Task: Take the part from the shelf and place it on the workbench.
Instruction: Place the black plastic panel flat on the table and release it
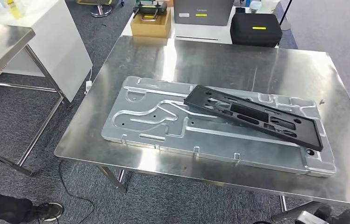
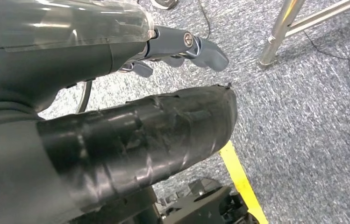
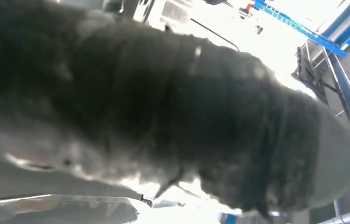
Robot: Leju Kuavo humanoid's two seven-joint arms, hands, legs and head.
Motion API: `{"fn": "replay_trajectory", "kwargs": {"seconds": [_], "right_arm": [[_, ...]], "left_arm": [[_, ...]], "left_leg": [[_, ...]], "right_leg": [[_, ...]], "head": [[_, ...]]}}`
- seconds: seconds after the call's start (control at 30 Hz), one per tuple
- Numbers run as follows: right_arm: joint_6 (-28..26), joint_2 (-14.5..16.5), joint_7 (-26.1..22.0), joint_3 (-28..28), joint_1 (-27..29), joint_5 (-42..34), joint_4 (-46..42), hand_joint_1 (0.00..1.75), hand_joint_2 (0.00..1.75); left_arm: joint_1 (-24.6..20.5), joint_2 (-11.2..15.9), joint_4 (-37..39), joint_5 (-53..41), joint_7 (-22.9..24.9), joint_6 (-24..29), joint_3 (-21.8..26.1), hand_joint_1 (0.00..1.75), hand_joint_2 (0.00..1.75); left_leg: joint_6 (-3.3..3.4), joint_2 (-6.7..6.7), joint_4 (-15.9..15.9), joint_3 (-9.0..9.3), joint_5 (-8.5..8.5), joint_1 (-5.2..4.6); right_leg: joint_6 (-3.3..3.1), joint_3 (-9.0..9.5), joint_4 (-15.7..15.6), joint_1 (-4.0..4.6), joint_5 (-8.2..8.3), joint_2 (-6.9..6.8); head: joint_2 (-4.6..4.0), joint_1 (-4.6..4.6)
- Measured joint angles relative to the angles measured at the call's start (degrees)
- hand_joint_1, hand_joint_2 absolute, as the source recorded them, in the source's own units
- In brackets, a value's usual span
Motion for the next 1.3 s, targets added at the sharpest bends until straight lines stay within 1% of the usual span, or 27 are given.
{"fn": "replay_trajectory", "kwargs": {"seconds": [0.07, 0.17, 0.2, 0.23, 0.27, 0.37, 0.4, 0.43, 0.53, 0.57, 0.63, 0.67, 0.7, 0.73, 0.77, 0.8, 0.83, 0.87, 0.9, 0.93, 1.0, 1.07, 1.13, 1.2, 1.23, 1.27, 1.3], "right_arm": [[0.0, 0.3, 0.0, 0.1, 0.1, 0.2, 0.2, 0.0, 0.0], [0.0, 0.8, 0.0, 0.5, 0.1, 0.3, 0.6, 0.0, 0.0], [0.0, 0.9, 0.0, 0.6, 0.2, 0.3, 0.8, 0.0, 0.0], [0.0, 1.0, 0.0, 0.6, 0.2, 0.3, 1.1, 0.0, 0.0], [0.0, 1.2, 0.0, 0.6, 0.2, 0.3, 1.3, 0.0, 0.0], [0.0, 1.6, 0.0, 0.6, 0.4, 0.3, 1.7, 0.0, 0.0], [0.0, 1.6, 0.0, 0.6, 0.4, 0.3, 1.8, 0.0, 0.0], [0.0, 1.7, 0.0, 0.6, 0.4, 0.3, 1.9, 0.0, 0.0], [0.0, 1.8, -0.1, 0.6, 0.5, 0.3, 2.2, 0.0, 0.0], [0.0, 1.8, -0.1, 0.6, 0.5, 0.3, 2.2, 0.0, 0.0], [0.0, 1.8, -0.1, 0.6, 0.6, 0.3, 2.4, 0.0, 0.0], [0.0, 1.8, -0.1, 0.6, 0.6, 0.3, 2.5, 0.0, 0.0], [0.0, 1.9, -0.1, 0.6, 0.7, 0.2, 2.7, 0.0, 0.0], [0.0, 1.9, -0.1, 0.6, 0.7, 0.2, 2.8, 0.0, 0.0], [0.1, 1.9, 0.0, 0.6, 0.8, 0.0, 3.1, 0.0, 0.0], [0.2, 1.9, 0.0, 0.6, 0.8, -0.2, 3.3, 0.0, 0.0], [0.2, 1.9, 0.1, 0.6, 0.8, -0.4, 3.5, 0.0, 0.0], [0.3, 1.9, 0.1, 0.6, 0.8, -0.6, 3.7, 0.0, 0.0], [0.3, 2.0, 0.1, 0.5, 0.7, -0.9, 4.0, 0.0, 0.0], [0.4, 2.1, 0.1, 0.4, 0.7, -1.2, 4.2, 0.0, 0.0], [1.0, 2.4, 0.0, -0.3, 0.7, -2.1, 4.8, 0.0, 0.0], [1.9, 2.9, -0.4, -1.1, 0.6, -2.9, 5.5, 0.0, 0.0], [2.7, 3.5, -0.9, -1.8, 0.6, -3.1, 5.9, 0.0, 0.0], [3.3, 4.2, -1.5, -2.4, 0.6, -3.0, 6.3, 0.0, 0.0], [3.4, 4.5, -1.7, -2.7, 0.6, -2.9, 6.5, 0.0, 0.0], [3.4, 4.7, -2.0, -3.0, 0.6, -2.8, 6.7, 0.0, 0.0], [3.4, 5.0, -2.2, -3.2, 0.6, -2.8, 6.8, 0.0, 0.0]], "left_arm": [[0.0, 0.0, 0.0, 0.0, 0.0, 0.0, 0.0, 0.0, 0.0], [0.1, 0.0, 0.0, 0.0, 0.0, 0.1, 0.1, 0.0, 0.0], [0.1, 0.0, 0.0, 0.0, 0.0, 0.1, 0.1, 0.0, 0.0], [0.1, 0.0, 0.0, 0.0, 0.0, 0.1, 0.1, 0.0, 0.0], [0.1, 0.0, 0.0, 0.0, 0.0, 0.1, 0.1, 0.0, 0.0], [-0.1, 0.0, 0.0, 0.0, 0.0, 0.1, 0.1, 0.0, 0.0], [-0.1, 0.1, 0.0, 0.0, 0.0, 0.1, 0.1, 0.0, 0.0], [-0.2, 0.1, 0.0, 0.0, -0.1, 0.1, 0.1, 0.0, 0.0], [-0.1, 0.0, 0.0, 0.1, -0.1, 0.1, 0.1, 0.0, 0.0], [0.0, 0.0, 0.0, 0.1, -0.1, 0.1, 0.1, 0.0, 0.0], [-0.1, 0.0, 0.0, 0.3, -0.1, 0.1, 0.1, 0.0, 0.0], [-0.1, 0.0, 0.0, 0.4, -0.1, 0.1, 0.1, 0.0, 0.0], [-0.1, 0.0, 0.0, 0.5, -0.1, 0.1, 0.2, 0.0, 0.0], [-0.1, 0.0, 0.0, 0.6, -0.1, 0.1, 0.2, 0.0, 0.0], [0.0, 0.0, 0.0, 0.6, -0.1, 0.1, 0.2, 0.0, 0.0], [0.0, 0.0, 0.0, 0.6, -0.1, 0.1, 0.3, 0.0, 0.0], [0.0, 0.0, 0.0, 0.6, -0.1, 0.2, 0.3, 0.0, 0.0], [0.0, 0.0, 0.0, 0.6, -0.1, 0.2, 0.3, 0.0, 0.0], [0.0, 0.0, 0.0, 0.6, -0.1, 0.1, 0.3, 0.0, 0.0], [0.0, 0.0, 0.0, 0.6, 0.0, 0.1, 0.3, 0.0, 0.0], [0.0, 0.0, 0.0, 0.6, 0.0, 0.1, 0.3, 0.0, 0.0], [0.1, 0.0, 0.0, 0.5, 0.1, 0.1, 0.4, 0.0, 0.0], [0.1, 0.0, 0.0, 0.5, 0.1, 0.2, 0.4, 0.0, 0.0], [0.2, 0.0, 0.0, 0.4, 0.1, 0.2, 0.4, 0.0, 0.0], [0.2, 0.0, 0.0, 0.4, 0.1, 0.2, 0.4, 0.0, 0.0], [0.2, 0.0, 0.0, 0.3, 0.1, 0.2, 0.4, 0.0, 0.0], [0.2, 0.0, 0.0, 0.2, 0.1, 0.2, 0.4, 0.0, 0.0]], "left_leg": [[-0.65, -0.15, 1.5, -0.8, -1.46, 0.13], [-1.46, -0.23, 10.0, -3.71, -8.05, 0.45], [-1.59, -0.23, 12.7, -4.37, -9.59, 0.53], [-1.64, -0.22, 13.9, -4.23, -10.06, 0.56], [-1.6, -0.22, 13.0, -3.07, -9.47, 0.56], [-0.98, -0.24, 2.0, 4.22, -5.64, 0.39], [-0.69, -0.25, -0.7, 5.71, -5.01, 0.24], [-0.39, -0.27, -1.9, 6.24, -4.84, 0.06], [0.63, -0.16, -2.6, 5.83, -3.63, -0.06], [1.05, -0.04, -2.9, 5.57, -3.02, 0.05], [1.67, 0.25, -3.2, 4.62, -1.9, 0.23], [1.86, 0.3, -3.0, 3.97, -1.49, 0.17], [1.9, 0.35, -2.8, 3.31, -1.13, 0.11], [1.87, 0.38, -2.6, 2.68, -0.82, 0.04], [1.82, 0.4, -2.3, 2.07, -0.55, 0.0], [1.71, 0.39, -2.0, 1.51, -0.35, -0.02], [1.59, 0.38, -1.6, 1.04, -0.2, -0.02], [1.41, 0.36, -1.3, 0.56, -0.07, -0.08], [1.15, 0.34, -1.0, 0.24, 0.08, -0.14], [0.86, 0.32, -0.8, 0.0, 0.26, -0.19], [0.16, 0.29, -0.6, -0.29, 0.76, -0.22], [-0.53, 0.19, 0.3, -0.87, -0.24, -0.1], [-1.11, 0.1, 4.8, -2.54, -4.48, 0.07], [-1.38, 0.09, 11.8, -4.65, -9.05, 0.17], [-1.37, 0.09, 14.1, -5.0, -9.91, 0.19], [-1.25, 0.08, 14.8, -4.46, -9.62, 0.19], [-1.02, 0.07, 13.1, -2.7, -8.28, 0.14]], "right_leg": [[-0.78, -0.55, -0.3, -0.17, 0.79, -0.14], [-1.45, -1.94, -0.4, -0.22, 1.91, -0.3], [-1.48, -2.48, -0.3, -0.16, 2.26, -0.33], [-1.44, -3.03, -0.2, -0.13, 2.59, -0.36], [-1.37, -3.53, -0.1, -0.11, 2.91, -0.38], [-0.88, -4.41, 0.2, -0.05, 3.76, -0.37], [-0.56, -4.51, 0.2, -0.01, 4.03, -0.38], [-0.2, -4.54, 0.1, -0.01, 4.33, -0.41], [0.92, -4.63, -0.1, -0.11, 4.96, -0.36], [1.15, -4.95, 0.6, -0.13, 4.05, -0.27], [1.4, -6.65, 5.4, -0.19, -0.5, -0.09], [1.5, -7.76, 9.1, -0.15, -3.21, -0.07], [1.58, -8.59, 12.5, -0.14, -5.1, -0.07], [1.63, -8.82, 14.7, -0.14, -5.88, -0.07], [1.62, -7.89, 14.7, -0.14, -5.43, -0.08], [1.54, -5.87, 12.4, -0.14, -4.19, -0.08], [1.4, -3.08, 8.5, -0.14, -2.82, -0.08], [1.18, -0.38, 4.4, -0.01, -1.96, -0.06], [0.9, 1.4, 1.5, 0.13, -1.45, -0.03], [0.59, 2.25, -0.3, 0.28, -1.39, 0.0], [-0.15, 1.94, -0.8, 0.38, -1.06, 0.01], [-1.02, 1.36, -1.2, 0.2, -0.39, -0.12], [-1.7, 0.44, -1.3, 0.14, 0.44, -0.25], [-1.93, -0.81, -1.1, 0.28, 1.25, -0.32], [-1.95, -1.46, -1.0, 0.37, 1.65, -0.36], [-1.95, -2.1, -0.9, 0.47, 2.01, -0.39], [-1.92, -2.58, -0.7, 0.56, 2.34, -0.39]], "head": [[0.0, -0.02], [0.0, -0.08], [0.0, -0.08], [0.0, -0.08], [0.0, -0.09], [0.0, -0.09], [0.0, -0.08], [0.0, -0.07], [0.0, -0.04], [0.0, -0.01], [0.0, 0.01], [0.0, 0.04], [0.0, 0.03], [0.0, 0.03], [0.0, 0.02], [0.0, 0.02], [0.0, 0.02], [0.0, 0.03], [0.0, 0.02], [0.0, 0.01], [0.0, -0.01], [0.0, -0.02], [0.0, -0.08], [0.0, -0.12], [0.0, -0.12], [0.0, -0.13], [0.0, -0.13]]}}
